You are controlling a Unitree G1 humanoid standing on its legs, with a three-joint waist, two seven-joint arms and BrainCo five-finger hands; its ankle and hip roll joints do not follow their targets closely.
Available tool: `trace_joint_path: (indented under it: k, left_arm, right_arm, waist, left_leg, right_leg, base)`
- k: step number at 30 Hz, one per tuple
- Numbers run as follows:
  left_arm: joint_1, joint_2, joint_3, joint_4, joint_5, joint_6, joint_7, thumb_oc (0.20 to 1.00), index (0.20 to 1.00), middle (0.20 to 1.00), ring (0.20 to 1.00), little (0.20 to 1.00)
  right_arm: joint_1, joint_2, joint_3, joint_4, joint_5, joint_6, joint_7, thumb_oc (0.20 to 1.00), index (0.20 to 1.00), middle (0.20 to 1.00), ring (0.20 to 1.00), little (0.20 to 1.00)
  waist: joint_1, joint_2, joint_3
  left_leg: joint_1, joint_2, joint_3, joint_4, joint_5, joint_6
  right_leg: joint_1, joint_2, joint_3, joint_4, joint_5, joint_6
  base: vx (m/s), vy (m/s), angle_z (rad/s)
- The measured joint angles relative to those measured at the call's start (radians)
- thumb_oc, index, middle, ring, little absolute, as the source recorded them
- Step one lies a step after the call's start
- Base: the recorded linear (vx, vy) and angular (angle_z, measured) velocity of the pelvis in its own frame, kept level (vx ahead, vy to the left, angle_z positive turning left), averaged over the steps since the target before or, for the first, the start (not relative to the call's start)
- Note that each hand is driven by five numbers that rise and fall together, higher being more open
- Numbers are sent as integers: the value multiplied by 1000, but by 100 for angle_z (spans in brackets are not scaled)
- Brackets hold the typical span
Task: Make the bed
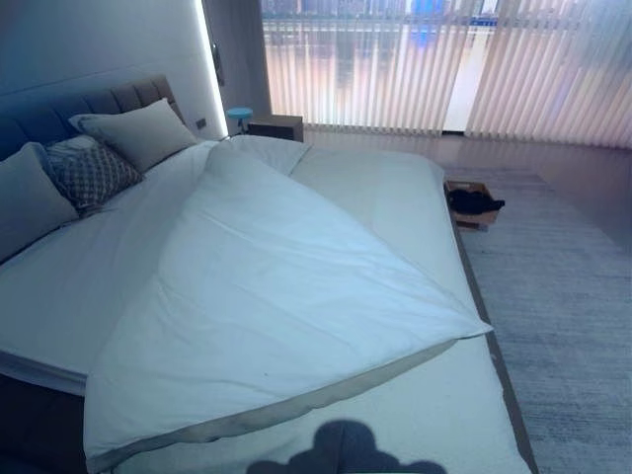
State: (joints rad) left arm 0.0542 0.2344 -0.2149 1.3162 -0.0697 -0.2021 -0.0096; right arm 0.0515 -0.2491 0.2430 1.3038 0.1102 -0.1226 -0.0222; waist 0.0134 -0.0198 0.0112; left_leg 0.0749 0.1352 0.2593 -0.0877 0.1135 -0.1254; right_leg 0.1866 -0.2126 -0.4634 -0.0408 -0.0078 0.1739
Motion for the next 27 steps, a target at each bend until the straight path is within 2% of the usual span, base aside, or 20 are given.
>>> trace_joint_path:
  k: [14, 21, 27]
  left_arm:
    - [0, 0, 2, 1, -7, 0, 0, 1000, 1000, 1000, 1000, 1000]
    - [-7, -1, 40, -20, -104, -1, 11, 1000, 1000, 1000, 1000, 1000]
    - [-15, 0, 40, -64, -111, -2, 18, 1000, 1000, 1000, 1000, 1000]
  right_arm:
    - [0, 0, -5, 0, 10, 0, 0, 1000, 1000, 1000, 1000, 1000]
    - [-2, 0, -18, -1, 50, -1, -3, 1000, 1000, 1000, 1000, 1000]
    - [-9, 0, -18, -34, 82, -1, -9, 1000, 1000, 1000, 1000, 1000]
  waist:
    - [0, -7, -1]
    - [1, -6, -6]
    - [0, -4, -7]
  left_leg:
    - [-1, 0, 0, 0, 0, 0]
    - [0, 0, -1, 0, 0, 0]
    - [-1, 0, -3, 0, 0, 0]
  right_leg:
    - [-1, 0, 0, -1, 0, 0]
    - [0, 0, 0, -1, 0, 0]
    - [-1, 0, 0, 0, 0, 0]
  base:
    - [0, 0, 0]
    - [0, 0, 0]
    - [0, 0, 0]
